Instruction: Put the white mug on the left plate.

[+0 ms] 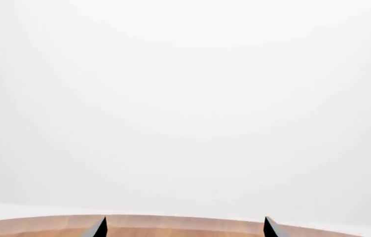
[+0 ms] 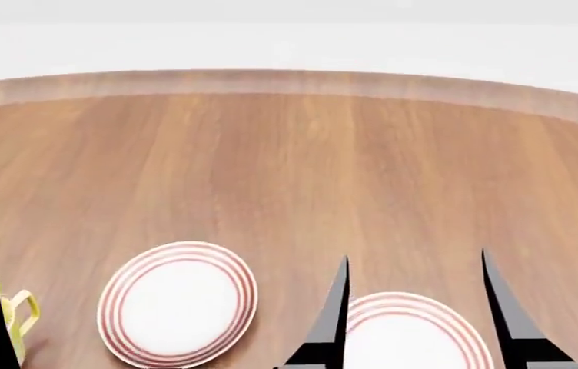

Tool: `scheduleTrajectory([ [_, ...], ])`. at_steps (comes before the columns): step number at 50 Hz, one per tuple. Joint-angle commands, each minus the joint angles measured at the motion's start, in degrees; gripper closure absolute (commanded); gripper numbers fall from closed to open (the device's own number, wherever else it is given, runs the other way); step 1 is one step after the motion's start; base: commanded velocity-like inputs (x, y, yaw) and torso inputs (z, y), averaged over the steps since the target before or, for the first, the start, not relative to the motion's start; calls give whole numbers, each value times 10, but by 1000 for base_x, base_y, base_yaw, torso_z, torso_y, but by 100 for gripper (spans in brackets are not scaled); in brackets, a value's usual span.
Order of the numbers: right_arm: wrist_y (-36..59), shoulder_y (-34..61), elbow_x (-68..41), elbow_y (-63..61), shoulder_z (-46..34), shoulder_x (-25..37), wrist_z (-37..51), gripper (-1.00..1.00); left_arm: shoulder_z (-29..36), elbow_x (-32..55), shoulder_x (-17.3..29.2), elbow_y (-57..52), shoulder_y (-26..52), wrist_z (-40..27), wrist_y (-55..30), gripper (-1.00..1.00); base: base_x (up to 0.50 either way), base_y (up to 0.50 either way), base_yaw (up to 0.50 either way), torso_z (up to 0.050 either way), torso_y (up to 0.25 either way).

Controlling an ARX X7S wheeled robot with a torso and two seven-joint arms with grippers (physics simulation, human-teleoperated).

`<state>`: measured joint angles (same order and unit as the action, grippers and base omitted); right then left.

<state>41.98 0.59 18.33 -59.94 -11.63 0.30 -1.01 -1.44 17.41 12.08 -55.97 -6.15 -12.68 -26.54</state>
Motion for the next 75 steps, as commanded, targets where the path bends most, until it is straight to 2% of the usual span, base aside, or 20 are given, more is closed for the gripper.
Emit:
scheduleTrajectory([
  [1, 1, 1, 17, 0, -4, -2, -5, -100, 2, 5, 5, 6, 0, -5, 7, -100, 500, 0, 0, 0, 0],
  [5, -50, -19, -49, 0, 31, -1, 8, -100, 3, 6, 7, 7, -1, -7, 10, -100, 125, 0, 0, 0, 3],
  [9, -24, -12, 8, 0, 7, -2, -12, -100, 1, 11, 9, 4, 1, -11, 5, -100, 0, 250, 0, 0, 0],
  [36, -17, -10, 19, 0, -6, 0, -21, -100, 4, 23, 23, -1, 1, -26, 5, -100, 0, 500, 0, 0, 0],
  [44, 0, -5, 84, 0, -32, -1, -27, -100, 5, 28, 27, -4, 3, -34, -1, -100, 0, 500, 0, 0, 0],
  [46, -20, -11, 59, 0, -18, -1, -7, -100, 5, 28, 28, -3, 3, -34, 0, -100, 0, 500, 0, 0, 0],
  [56, -63, -27, 30, 0, -3, -1, 4, -100, 7, 31, 33, -2, 3, -39, 4, -100, 0, 0, -4, 0, 0],
  [75, -112, -43, -5, -1, 29, -2, 9, -100, 26, 22, 47, 0, -6, -36, 22, -100, 0, 0, -500, 0, 0],
])
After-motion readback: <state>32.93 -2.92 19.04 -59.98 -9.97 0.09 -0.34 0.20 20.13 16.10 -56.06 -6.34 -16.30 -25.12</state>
